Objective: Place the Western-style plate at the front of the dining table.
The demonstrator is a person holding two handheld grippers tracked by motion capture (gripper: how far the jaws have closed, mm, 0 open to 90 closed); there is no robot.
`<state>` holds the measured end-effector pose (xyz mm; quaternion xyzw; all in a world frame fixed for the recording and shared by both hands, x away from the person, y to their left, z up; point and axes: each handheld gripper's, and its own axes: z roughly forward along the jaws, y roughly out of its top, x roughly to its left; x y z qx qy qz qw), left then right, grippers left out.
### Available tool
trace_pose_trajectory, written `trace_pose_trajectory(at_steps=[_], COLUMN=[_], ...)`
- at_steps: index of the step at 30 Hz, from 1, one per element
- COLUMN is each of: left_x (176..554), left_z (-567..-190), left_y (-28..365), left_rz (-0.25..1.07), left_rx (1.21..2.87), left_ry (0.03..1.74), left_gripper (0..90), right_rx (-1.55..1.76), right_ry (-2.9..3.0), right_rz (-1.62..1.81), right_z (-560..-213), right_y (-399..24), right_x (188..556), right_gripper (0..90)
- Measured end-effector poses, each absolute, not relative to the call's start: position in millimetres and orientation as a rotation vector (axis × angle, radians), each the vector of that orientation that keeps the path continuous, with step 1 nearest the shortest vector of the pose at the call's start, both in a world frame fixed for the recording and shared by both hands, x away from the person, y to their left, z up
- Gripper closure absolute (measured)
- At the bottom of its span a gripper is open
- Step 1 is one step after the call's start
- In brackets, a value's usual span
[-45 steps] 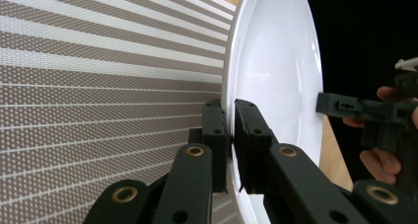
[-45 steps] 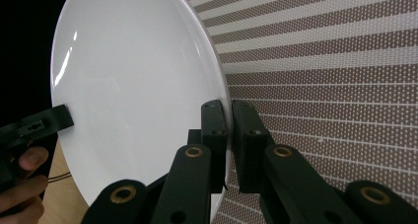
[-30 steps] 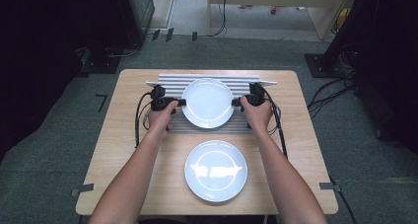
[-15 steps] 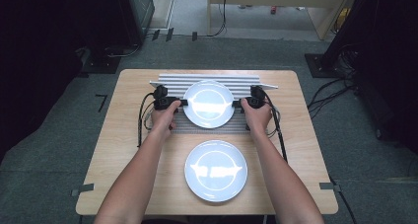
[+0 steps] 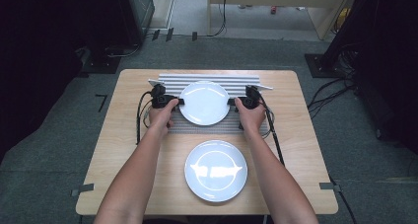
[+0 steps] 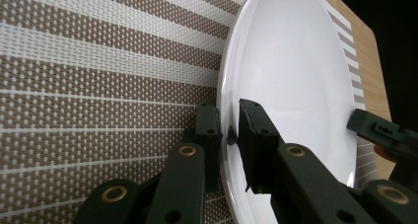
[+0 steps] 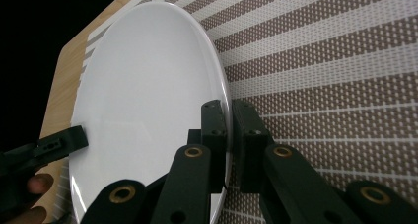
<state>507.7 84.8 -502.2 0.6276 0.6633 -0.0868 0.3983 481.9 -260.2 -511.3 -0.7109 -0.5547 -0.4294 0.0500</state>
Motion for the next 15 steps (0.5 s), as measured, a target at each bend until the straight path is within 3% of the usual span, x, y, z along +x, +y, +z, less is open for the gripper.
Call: trace_pose_trajectory(at_steps=[15], left_x=[513.2], left_z=[-504.9], left_y=[86.0], left_rz=[-0.183], left_rx=[1.605], left_ry=[1.717], left_gripper=[76.5], right_rx=[-2.168], right_ry=[-1.699], right_rz=[-1.372], right_z=[-512.6], right_y=[-249.9], right_x=[486.2], right_gripper=[84.9])
